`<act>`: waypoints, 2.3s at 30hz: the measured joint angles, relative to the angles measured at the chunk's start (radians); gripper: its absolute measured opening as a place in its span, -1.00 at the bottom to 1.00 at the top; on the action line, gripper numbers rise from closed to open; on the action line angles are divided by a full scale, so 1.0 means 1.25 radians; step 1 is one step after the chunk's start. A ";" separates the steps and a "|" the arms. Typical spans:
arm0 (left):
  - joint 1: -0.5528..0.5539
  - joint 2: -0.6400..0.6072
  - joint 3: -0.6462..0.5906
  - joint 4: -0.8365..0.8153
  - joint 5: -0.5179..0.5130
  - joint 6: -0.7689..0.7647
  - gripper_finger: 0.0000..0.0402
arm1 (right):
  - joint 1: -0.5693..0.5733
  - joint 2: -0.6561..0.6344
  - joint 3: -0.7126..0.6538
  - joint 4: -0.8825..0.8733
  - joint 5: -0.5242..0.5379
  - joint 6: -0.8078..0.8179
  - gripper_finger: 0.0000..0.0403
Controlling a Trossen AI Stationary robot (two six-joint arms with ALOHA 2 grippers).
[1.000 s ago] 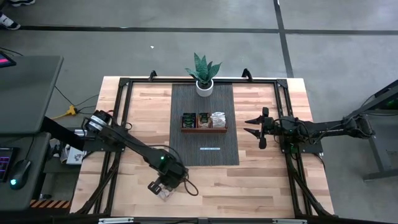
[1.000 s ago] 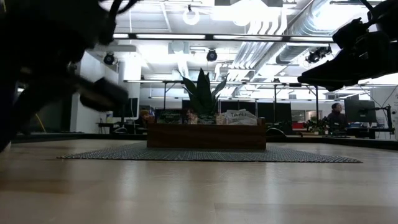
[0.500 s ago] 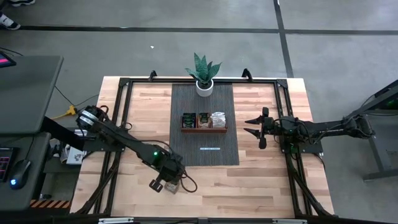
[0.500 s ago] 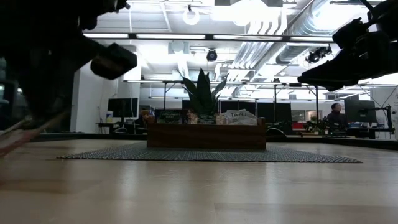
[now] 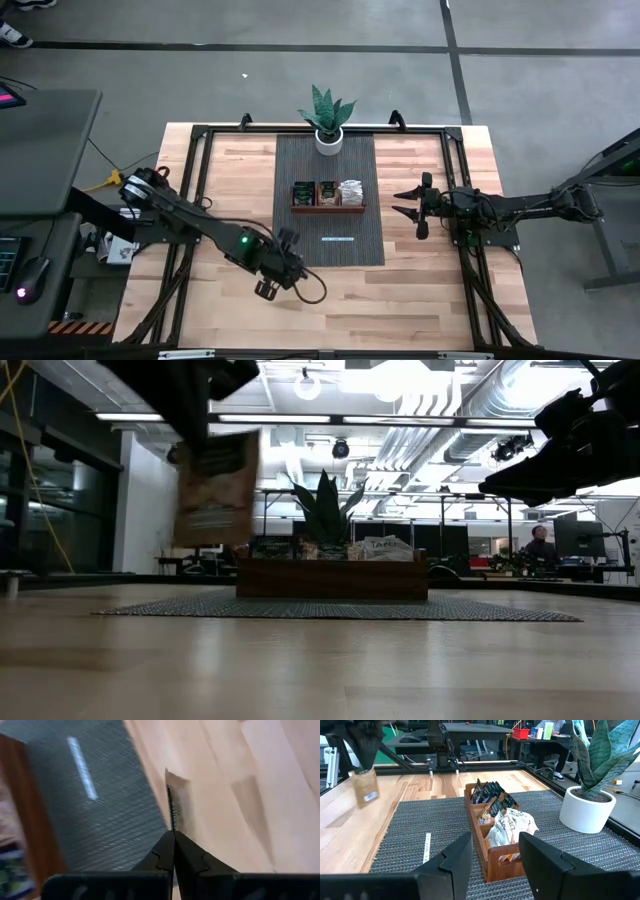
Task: Pick & Place Tea
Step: Put the brown tea bag into the middle section of the wooden organizer
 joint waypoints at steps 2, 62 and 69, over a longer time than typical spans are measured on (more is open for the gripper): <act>0.008 0.000 0.017 -0.008 -0.032 0.000 -1.00 | 0.000 0.000 0.000 0.000 0.000 0.000 -0.22; 0.414 0.112 0.106 0.110 -0.100 0.271 -1.00 | 0.000 0.000 0.000 -0.002 0.000 0.000 -0.19; 0.414 0.128 0.121 0.088 -0.099 0.251 -1.00 | 0.000 0.000 0.000 -0.005 0.000 0.000 -0.22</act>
